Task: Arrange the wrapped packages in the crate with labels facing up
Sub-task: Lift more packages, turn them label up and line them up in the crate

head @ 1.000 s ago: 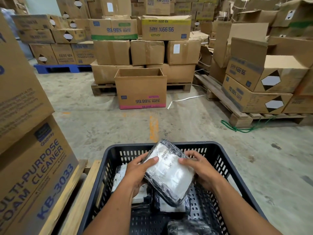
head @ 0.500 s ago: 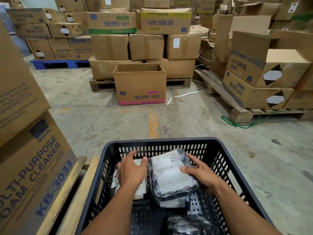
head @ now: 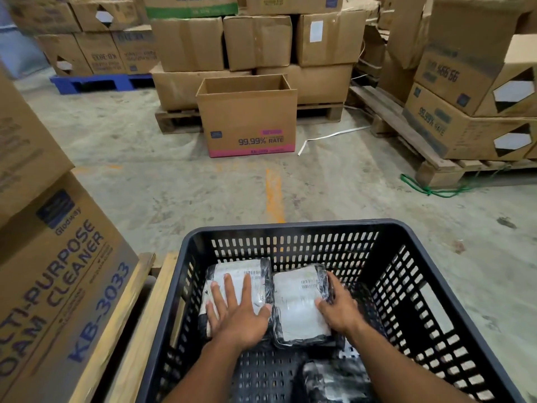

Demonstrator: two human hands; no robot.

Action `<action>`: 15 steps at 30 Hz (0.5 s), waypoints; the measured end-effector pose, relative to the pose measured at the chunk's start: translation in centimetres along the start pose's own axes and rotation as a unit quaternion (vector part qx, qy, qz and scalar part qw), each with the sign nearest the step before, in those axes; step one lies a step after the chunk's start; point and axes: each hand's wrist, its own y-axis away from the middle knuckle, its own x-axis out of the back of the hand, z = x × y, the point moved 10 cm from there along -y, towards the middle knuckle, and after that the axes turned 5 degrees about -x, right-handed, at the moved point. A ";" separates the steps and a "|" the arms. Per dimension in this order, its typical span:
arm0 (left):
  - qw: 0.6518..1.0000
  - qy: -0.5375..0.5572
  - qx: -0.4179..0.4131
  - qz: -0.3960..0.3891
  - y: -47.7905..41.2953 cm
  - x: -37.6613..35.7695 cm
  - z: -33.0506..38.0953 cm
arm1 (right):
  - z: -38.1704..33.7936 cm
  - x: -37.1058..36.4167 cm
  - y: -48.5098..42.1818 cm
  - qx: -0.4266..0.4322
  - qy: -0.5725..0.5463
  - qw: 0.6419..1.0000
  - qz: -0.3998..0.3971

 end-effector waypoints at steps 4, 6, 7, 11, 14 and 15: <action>1.000 0.001 0.005 -0.003 -0.4 -0.1 -0.2 | 0.4 0.7 -0.6 -0.011 0.040 0.999 0.023; 1.000 0.007 0.005 -0.004 -0.5 -0.1 -0.1 | 0.2 0.9 -0.3 -0.004 0.032 0.999 0.014; 1.000 0.013 0.003 -0.006 -0.4 0.0 -0.1 | 0.0 1.0 0.0 -0.002 0.031 0.999 0.013; 0.999 0.030 -0.009 -0.009 0.0 0.4 0.2 | -0.5 2.0 1.6 -0.008 0.009 1.000 -0.015; 0.999 0.036 -0.009 -0.008 0.4 0.9 0.3 | -0.7 2.2 3.7 -0.022 0.018 0.993 -0.110; 0.999 0.037 -0.007 -0.006 0.5 1.0 0.4 | -0.4 2.3 4.5 -0.033 0.025 0.989 -0.139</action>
